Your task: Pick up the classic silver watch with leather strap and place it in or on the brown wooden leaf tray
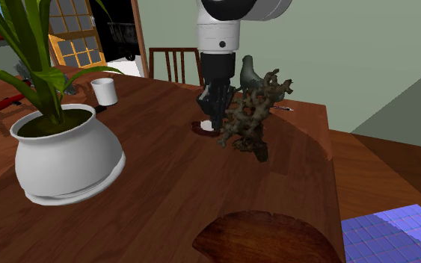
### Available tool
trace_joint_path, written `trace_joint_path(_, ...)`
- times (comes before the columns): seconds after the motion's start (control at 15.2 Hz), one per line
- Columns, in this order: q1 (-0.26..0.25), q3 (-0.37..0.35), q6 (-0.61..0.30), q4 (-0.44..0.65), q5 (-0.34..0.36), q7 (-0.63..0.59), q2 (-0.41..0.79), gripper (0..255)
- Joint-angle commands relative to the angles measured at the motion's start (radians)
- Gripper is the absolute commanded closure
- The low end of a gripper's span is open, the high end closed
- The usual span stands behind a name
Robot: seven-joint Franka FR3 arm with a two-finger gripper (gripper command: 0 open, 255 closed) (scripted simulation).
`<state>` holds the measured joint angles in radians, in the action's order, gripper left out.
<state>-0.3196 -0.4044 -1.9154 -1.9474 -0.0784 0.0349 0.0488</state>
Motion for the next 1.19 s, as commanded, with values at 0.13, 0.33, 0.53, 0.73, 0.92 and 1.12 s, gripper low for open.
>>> trace_joint_path(0.13,-0.01,-0.01,-0.019,-0.162,-0.068,0.011,-0.155,255)
trace_joint_path(0.33,-0.029,-0.014,-0.02,-0.273,-0.12,0.017,-0.272,255)
trace_joint_path(0.53,-0.058,-0.016,-0.009,-0.373,-0.171,0.019,-0.39,255)
trace_joint_path(0.73,-0.094,-0.018,0.013,-0.463,-0.219,0.013,-0.508,255)
trace_joint_path(0.92,-0.137,-0.02,0.046,-0.545,-0.263,-0.002,-0.626,255)
trace_joint_path(1.12,-0.186,-0.024,0.089,-0.616,-0.305,-0.026,-0.745,255)
